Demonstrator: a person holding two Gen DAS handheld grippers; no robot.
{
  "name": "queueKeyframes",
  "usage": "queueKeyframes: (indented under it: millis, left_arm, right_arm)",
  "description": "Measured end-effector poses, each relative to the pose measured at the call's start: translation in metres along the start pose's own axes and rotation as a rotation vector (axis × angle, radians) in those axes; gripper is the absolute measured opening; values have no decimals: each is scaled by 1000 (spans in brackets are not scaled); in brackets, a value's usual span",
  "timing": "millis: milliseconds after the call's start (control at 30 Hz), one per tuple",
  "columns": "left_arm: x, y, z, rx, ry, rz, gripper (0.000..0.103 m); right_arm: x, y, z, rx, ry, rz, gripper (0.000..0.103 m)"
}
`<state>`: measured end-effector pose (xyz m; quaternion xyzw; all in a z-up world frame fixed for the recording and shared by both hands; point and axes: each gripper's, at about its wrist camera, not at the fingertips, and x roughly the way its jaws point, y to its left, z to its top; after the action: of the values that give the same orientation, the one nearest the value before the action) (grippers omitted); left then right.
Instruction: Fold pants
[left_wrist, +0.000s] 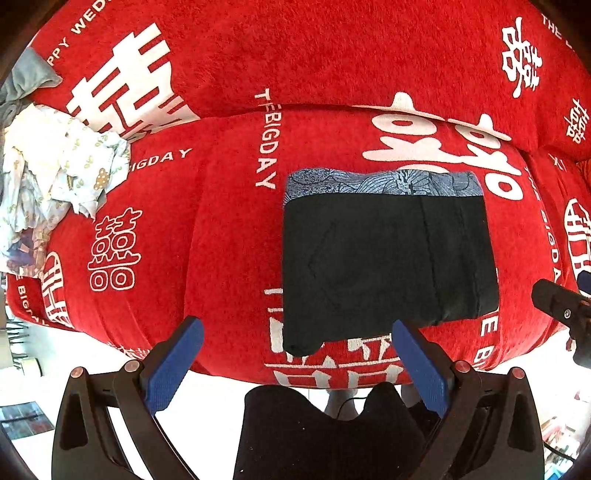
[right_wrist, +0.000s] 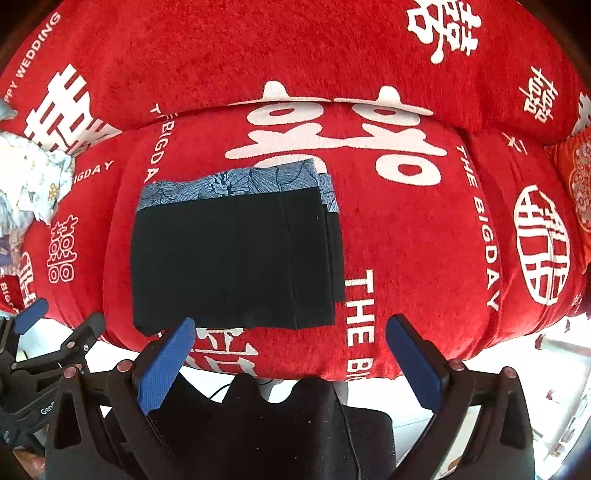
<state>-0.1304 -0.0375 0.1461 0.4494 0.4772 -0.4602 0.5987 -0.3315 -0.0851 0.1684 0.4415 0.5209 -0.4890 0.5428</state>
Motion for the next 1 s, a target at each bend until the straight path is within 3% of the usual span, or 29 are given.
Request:
queueKeyframes:
  millis: [367,1000]
  left_arm:
    - [-2,-2,-3,-8,21,-50,102]
    - [-5,-3,-4,10,18,-42,102]
  right_arm:
    - [-3,3,-1,-34,7,-20,103]
    - [-3,-1,-3,-22,3,-32,103]
